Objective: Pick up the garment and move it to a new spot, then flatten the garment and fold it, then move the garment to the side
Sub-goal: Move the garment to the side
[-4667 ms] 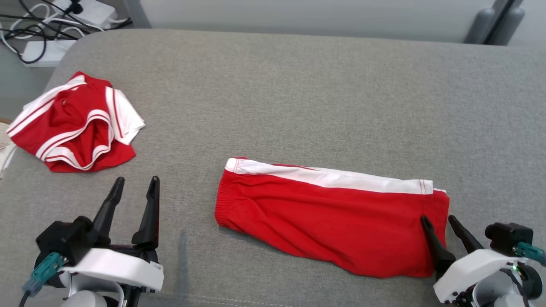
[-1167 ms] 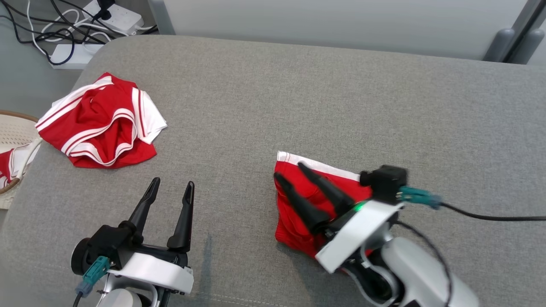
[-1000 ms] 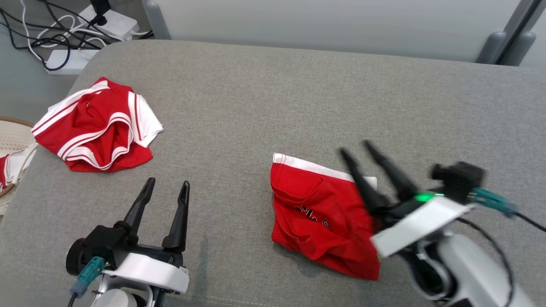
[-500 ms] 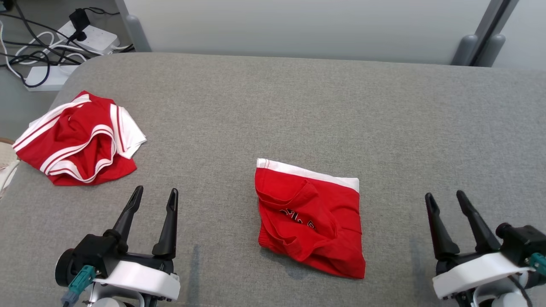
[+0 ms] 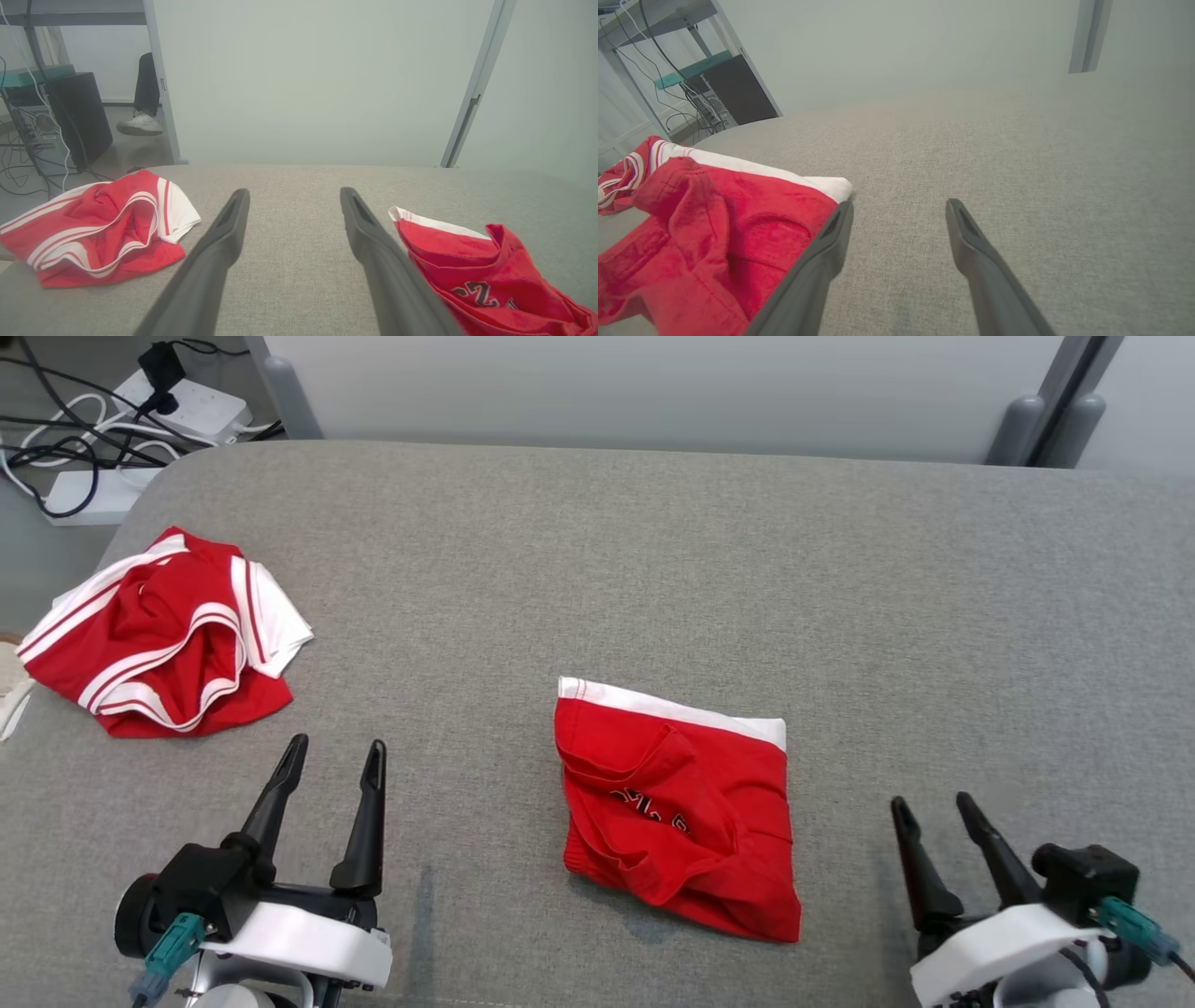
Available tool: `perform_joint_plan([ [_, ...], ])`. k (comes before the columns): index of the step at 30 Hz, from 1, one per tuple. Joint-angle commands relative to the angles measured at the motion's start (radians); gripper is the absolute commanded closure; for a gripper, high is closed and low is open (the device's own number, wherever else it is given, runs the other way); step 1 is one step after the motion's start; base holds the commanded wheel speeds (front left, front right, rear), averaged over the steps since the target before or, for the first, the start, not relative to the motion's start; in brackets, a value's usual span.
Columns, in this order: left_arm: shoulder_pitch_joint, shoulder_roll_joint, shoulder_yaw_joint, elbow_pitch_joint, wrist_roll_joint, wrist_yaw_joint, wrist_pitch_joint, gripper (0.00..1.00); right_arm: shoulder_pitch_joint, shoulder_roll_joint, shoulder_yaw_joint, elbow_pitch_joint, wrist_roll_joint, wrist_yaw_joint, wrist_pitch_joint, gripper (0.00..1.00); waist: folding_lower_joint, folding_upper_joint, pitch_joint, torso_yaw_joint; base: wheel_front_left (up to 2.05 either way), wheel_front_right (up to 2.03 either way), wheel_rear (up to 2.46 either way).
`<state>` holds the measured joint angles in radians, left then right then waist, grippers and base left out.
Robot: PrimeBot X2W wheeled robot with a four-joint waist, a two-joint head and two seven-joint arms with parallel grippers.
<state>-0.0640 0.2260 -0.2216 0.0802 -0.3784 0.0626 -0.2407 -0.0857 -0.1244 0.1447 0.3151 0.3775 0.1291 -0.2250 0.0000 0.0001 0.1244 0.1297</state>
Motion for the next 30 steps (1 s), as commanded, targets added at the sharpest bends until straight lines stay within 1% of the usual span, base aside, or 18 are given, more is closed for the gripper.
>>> perform_joint_plan([
  [1, -0.034, 0.017, 0.030, -0.026, 0.002, 0.006, 0.001, 0.00, -0.050, -0.003, 0.044, 0.008, 0.014, 0.002, 0.005, 0.00, 0.0000, -0.0001, 0.006, 0.011, 0.00, 0.00, 0.00],
  [6, -0.045, 0.009, 0.017, -0.021, 0.001, 0.002, -0.001, 0.00, -0.113, 0.003, 0.128, 0.118, 0.062, 0.002, 0.024, 0.00, 0.0000, -0.0001, 0.017, 0.041, 0.00, 0.00, 0.00],
  [7, -0.048, 0.005, 0.012, -0.017, 0.001, 0.002, -0.002, 0.00, -0.139, 0.008, 0.161, 0.161, 0.088, 0.002, 0.024, 0.00, 0.0000, -0.0001, 0.020, 0.055, 0.00, 0.00, 0.00],
  [11, -0.054, -0.002, 0.002, -0.009, 0.001, -0.001, -0.004, 0.00, -0.185, 0.016, 0.221, 0.244, 0.142, 0.002, 0.034, 0.00, 0.0000, -0.0001, 0.027, 0.080, 0.00, 0.00, 0.00],
  [17, -0.061, -0.006, 0.001, 0.003, 0.000, -0.001, -0.009, 0.00, -0.233, 0.015, 0.320, 0.304, 0.234, 0.002, 0.049, 0.00, 0.0000, -0.0001, 0.034, 0.099, 0.00, 0.00, 0.00],
  [19, -0.061, -0.006, 0.001, 0.004, 0.000, 0.000, -0.009, 0.00, -0.238, 0.014, 0.334, 0.309, 0.251, 0.002, 0.051, 0.00, 0.0000, -0.0001, 0.034, 0.100, 0.00, 0.00, 0.00],
  [20, -0.060, -0.007, 0.002, 0.006, -0.001, 0.001, -0.011, 0.00, -0.249, 0.007, 0.361, 0.319, 0.279, 0.002, 0.054, 0.98, 0.0000, -0.0001, 0.035, 0.100, 0.00, 0.00, 0.00],
  [21, -0.059, -0.008, 0.003, 0.007, -0.002, 0.001, -0.011, 0.00, -0.253, 0.002, 0.372, 0.321, 0.290, 0.002, 0.053, 1.00, 0.0000, -0.0001, 0.035, 0.099, 0.00, 0.00, 0.00],
  [24, -0.059, -0.011, 0.002, 0.008, -0.002, 0.002, -0.013, 0.00, -0.269, -0.028, 0.398, 0.314, 0.293, 0.002, 0.028, 1.00, 0.0000, -0.0001, 0.035, 0.094, 0.00, 0.00, 0.00],
  [25, -0.059, -0.011, 0.002, 0.008, -0.002, 0.002, -0.013, 0.00, -0.269, -0.028, 0.398, 0.314, 0.293, 0.002, 0.028, 1.00, 0.0000, -0.0001, 0.035, 0.094, 0.00, 0.00, 0.00],
  [28, -0.059, -0.011, 0.003, 0.008, -0.002, 0.001, -0.014, 0.00, -0.276, -0.067, 0.400, 0.290, 0.270, 0.002, -0.003, 1.00, 0.0000, -0.0001, 0.035, 0.078, 0.00, 0.00, 0.00],
  [30, -0.058, -0.009, 0.002, 0.006, -0.002, 0.000, -0.015, 0.00, -0.272, -0.091, 0.384, 0.265, 0.250, 0.002, -0.017, 1.00, 0.0000, -0.0001, 0.037, 0.061, 0.00, 0.00, 0.00],
])
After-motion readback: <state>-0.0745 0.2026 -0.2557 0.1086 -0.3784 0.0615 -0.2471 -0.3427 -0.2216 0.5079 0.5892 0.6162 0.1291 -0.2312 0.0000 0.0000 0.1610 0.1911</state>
